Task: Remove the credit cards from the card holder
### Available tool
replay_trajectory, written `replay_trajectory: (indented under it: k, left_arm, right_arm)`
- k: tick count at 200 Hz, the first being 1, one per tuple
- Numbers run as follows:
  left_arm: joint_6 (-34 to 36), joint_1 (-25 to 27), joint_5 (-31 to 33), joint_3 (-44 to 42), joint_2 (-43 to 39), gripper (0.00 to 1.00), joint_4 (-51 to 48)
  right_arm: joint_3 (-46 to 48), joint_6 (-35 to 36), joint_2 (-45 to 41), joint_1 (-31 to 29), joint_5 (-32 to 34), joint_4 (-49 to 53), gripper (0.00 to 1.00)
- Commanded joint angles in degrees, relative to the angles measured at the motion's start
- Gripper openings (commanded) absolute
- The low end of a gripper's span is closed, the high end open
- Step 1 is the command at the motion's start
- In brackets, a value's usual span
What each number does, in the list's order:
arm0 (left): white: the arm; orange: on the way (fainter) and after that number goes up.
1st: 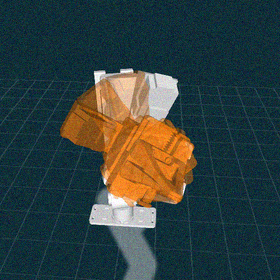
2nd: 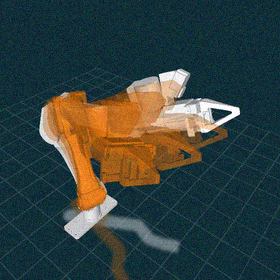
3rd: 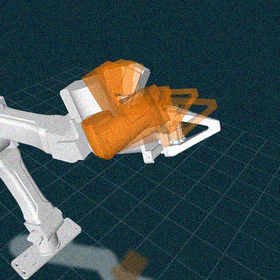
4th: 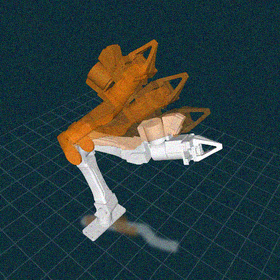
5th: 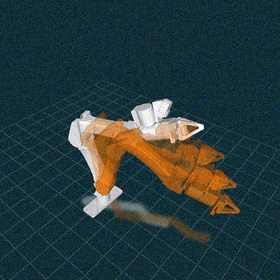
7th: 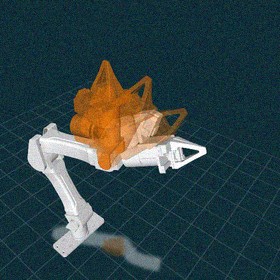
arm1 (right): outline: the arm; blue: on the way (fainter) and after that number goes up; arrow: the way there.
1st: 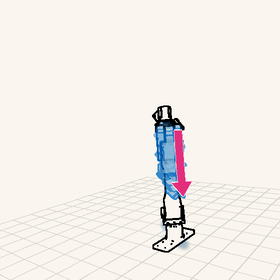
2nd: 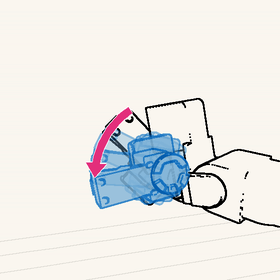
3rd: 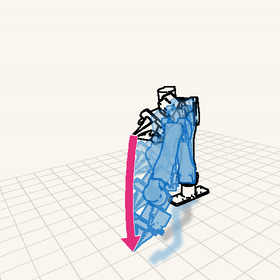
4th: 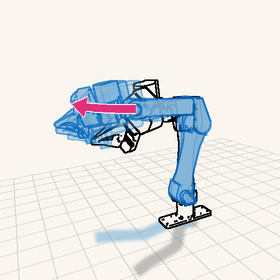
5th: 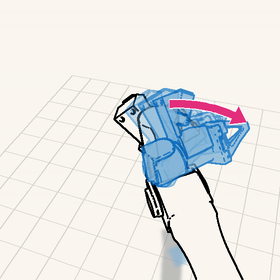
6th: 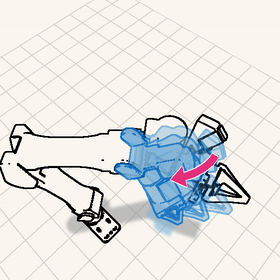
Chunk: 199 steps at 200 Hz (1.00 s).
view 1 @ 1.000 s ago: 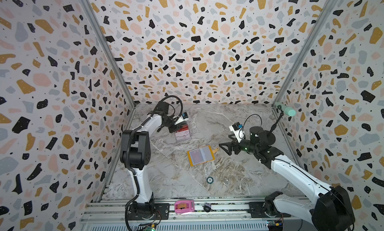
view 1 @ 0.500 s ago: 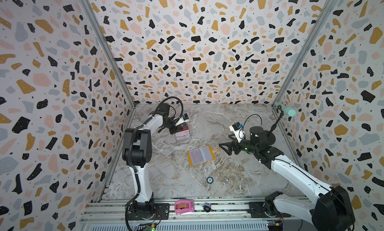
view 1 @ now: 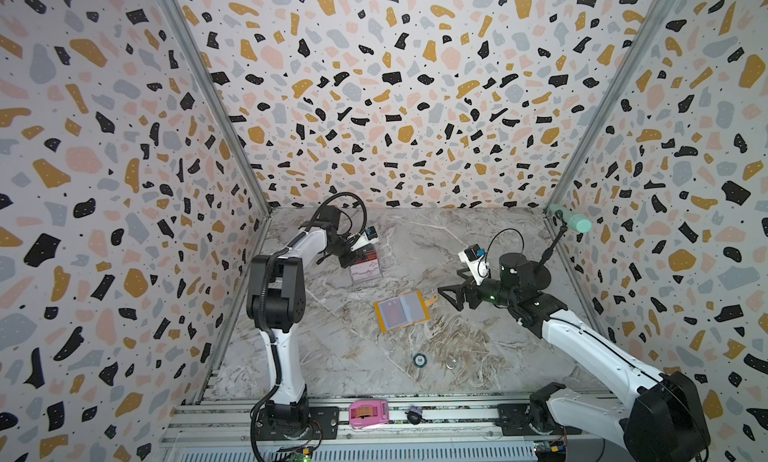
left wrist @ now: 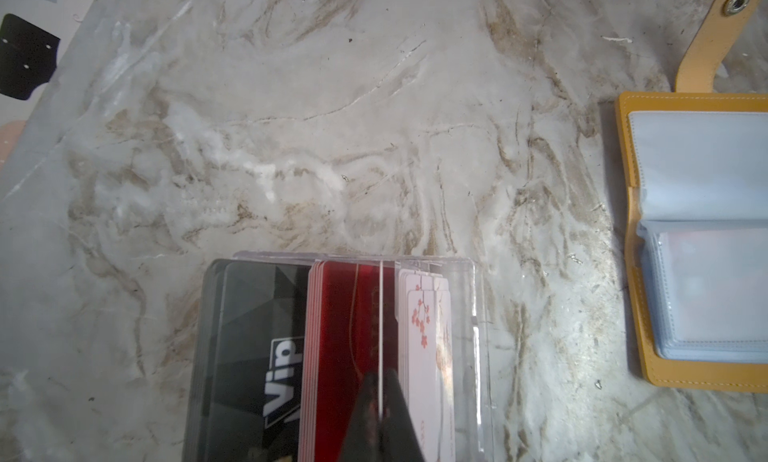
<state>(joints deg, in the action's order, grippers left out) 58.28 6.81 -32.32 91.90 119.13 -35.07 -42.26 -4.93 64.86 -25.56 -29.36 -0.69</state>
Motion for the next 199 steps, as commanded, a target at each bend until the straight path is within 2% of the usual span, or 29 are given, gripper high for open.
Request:
replay_trajectory:
  k: [1,116,144,199]
  left_arm:
    - [0.21,-0.22,-0.71,1.53,1.27,0.03,-1.54]
    - [-0.17,-0.22,-1.62,3.12,2.85,0.12,-2.84]
    - [-1.38,-0.22,-1.65,3.21,3.01,0.18,-2.47]
    - [-3.23,-0.22,-0.3,2.9,2.51,0.23,-0.92]
  right_arm:
    - [-0.28,-0.26,-1.81,0.16,-0.96,0.53,1.0]
    - [-0.02,-0.39,-1.44,0.19,-0.8,0.18,1.0]
    - [0.06,-0.34,-1.25,0.21,-0.83,0.05,1.0]
    - [0.24,-0.43,-1.06,0.25,-0.96,-0.37,1.0]
